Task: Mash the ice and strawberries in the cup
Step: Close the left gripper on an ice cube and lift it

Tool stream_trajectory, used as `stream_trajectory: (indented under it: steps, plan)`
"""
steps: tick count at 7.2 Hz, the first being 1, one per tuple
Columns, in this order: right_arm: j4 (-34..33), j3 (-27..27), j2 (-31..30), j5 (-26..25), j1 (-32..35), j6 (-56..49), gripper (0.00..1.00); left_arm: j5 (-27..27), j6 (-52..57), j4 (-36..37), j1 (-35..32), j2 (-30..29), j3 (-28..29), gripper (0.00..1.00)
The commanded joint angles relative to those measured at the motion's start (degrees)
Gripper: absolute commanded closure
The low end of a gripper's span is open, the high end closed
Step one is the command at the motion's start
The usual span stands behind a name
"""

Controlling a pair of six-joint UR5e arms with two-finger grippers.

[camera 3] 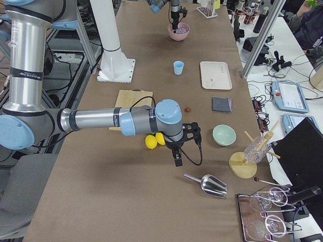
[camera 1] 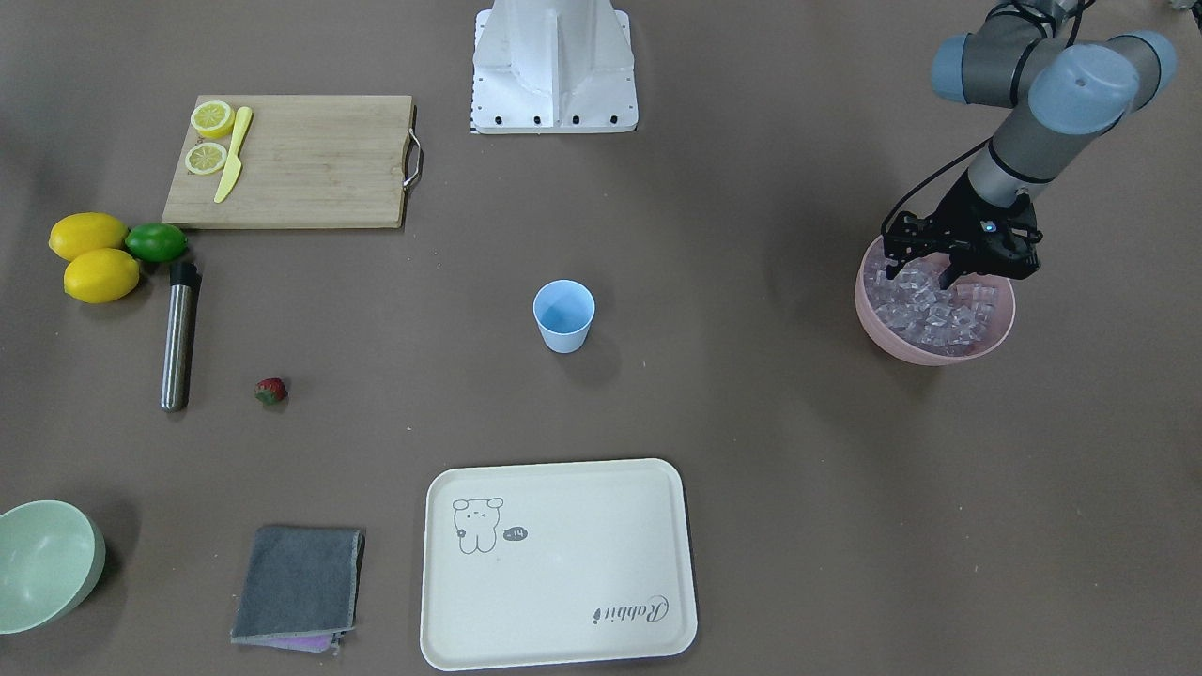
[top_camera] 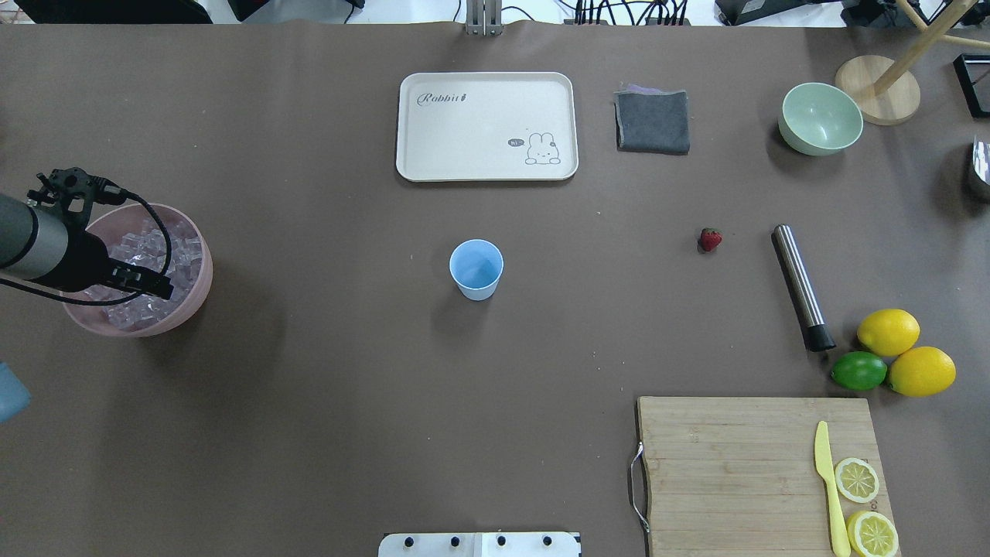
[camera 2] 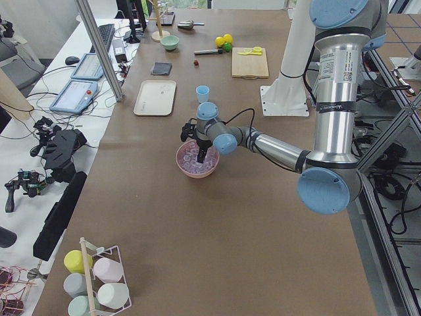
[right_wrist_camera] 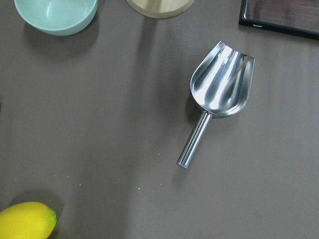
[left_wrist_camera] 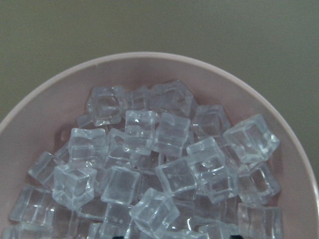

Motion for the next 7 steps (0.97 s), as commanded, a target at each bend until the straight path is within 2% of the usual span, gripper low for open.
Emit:
stream_trajectory:
  steps: [1, 3, 4, 6, 7]
  plan:
    - [0.1, 0.0, 0.0, 0.0, 0.0, 0.0, 0.00, 0.0, 0.0, 0.0, 0.1, 0.1, 0.0, 0.29]
    - [0.0, 0.0, 0.0, 0.0, 0.0, 0.0, 0.00, 0.0, 0.0, 0.0, 0.1, 0.1, -0.1, 0.58]
    - [0.0, 0.0, 0.0, 0.0, 0.0, 0.0, 0.00, 0.0, 0.0, 0.0, 0.1, 0.1, -0.2, 0.63]
    - [0.0, 0.0, 0.0, 0.0, 0.0, 0.0, 0.00, -0.2, 0.0, 0.0, -0.2, 0.2, -0.7, 0.91]
    - [0.1, 0.0, 0.0, 0.0, 0.0, 0.0, 0.00, -0.4, 0.0, 0.0, -0.6, 0.2, -0.8, 1.00]
